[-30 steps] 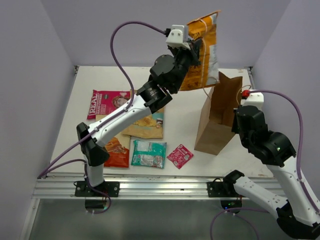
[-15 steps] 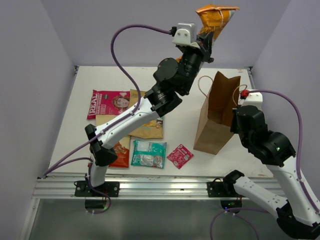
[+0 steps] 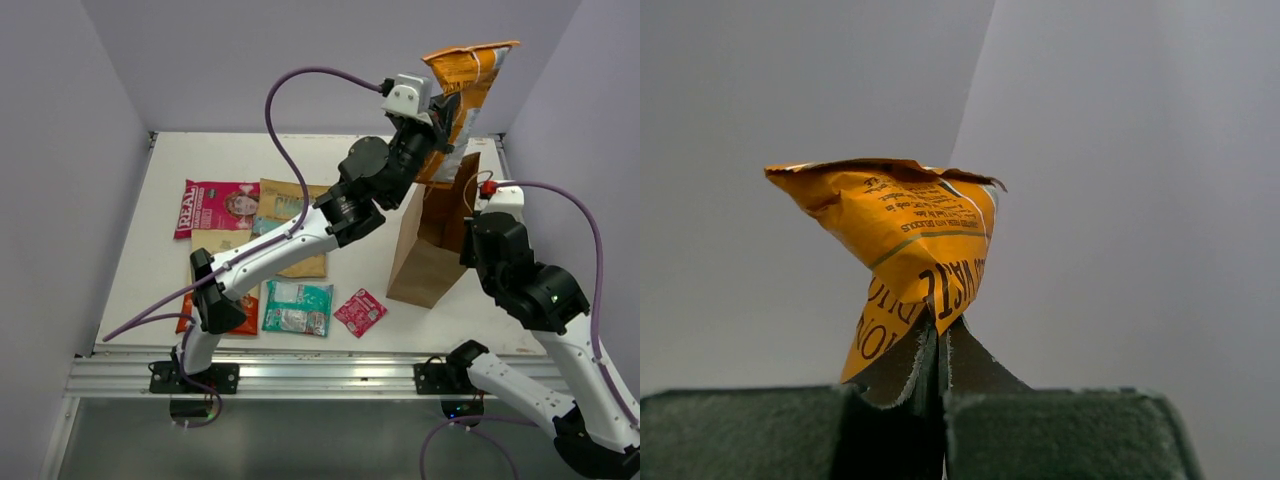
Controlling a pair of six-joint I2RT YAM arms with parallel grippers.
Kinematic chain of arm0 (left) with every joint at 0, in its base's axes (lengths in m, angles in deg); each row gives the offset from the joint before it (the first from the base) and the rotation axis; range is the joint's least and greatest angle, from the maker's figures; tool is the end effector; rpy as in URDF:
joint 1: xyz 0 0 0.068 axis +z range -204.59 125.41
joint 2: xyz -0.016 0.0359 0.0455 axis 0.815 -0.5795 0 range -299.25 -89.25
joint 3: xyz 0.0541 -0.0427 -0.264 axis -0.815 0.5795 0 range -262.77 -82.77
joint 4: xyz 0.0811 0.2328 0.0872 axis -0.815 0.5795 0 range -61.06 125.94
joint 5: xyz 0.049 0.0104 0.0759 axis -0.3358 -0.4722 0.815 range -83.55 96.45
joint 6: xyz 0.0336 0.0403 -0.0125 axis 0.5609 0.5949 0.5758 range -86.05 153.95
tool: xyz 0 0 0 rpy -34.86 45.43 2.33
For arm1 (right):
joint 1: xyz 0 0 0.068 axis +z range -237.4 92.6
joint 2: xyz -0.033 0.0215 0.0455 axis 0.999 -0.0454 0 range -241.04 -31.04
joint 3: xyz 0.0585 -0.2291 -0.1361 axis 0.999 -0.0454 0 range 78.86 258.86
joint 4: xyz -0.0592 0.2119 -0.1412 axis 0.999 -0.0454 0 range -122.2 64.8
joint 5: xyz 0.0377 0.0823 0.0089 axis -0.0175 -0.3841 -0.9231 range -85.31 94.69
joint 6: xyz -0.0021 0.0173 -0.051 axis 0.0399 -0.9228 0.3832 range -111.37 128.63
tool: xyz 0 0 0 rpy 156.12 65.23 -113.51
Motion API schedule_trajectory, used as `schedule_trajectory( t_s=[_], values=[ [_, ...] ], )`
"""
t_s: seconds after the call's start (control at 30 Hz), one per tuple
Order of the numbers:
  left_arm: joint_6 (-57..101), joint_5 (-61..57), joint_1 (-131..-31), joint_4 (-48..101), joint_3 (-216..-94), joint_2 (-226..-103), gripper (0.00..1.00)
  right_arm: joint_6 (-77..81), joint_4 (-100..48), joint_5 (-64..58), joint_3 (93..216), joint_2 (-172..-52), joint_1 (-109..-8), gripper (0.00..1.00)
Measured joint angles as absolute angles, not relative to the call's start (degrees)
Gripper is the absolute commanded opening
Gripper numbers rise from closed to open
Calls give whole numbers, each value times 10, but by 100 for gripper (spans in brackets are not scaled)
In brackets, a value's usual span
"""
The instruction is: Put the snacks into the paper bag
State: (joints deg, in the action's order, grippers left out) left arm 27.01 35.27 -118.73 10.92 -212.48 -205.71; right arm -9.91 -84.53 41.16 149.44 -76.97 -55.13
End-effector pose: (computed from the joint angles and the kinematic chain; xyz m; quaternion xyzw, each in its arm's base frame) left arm 0.2126 -0.3997 0.5190 0.0370 0.5208 -0.3914 0.7578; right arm 0.1115 0.0453 0.4016 0.0436 0.8525 -0.0611 0.5172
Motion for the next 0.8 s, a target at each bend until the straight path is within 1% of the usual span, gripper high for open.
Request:
schedule_trajectory(
  t_s=[0.4,0.8],
  values=[
    [260,302,-1194,83,-2125,-2057,0,-99,-843,411,1492,-770,-551,0],
    [314,302,-1195,30,-2137,-2057,0,-99,-843,409,1492,-770,-551,0]
  ],
)
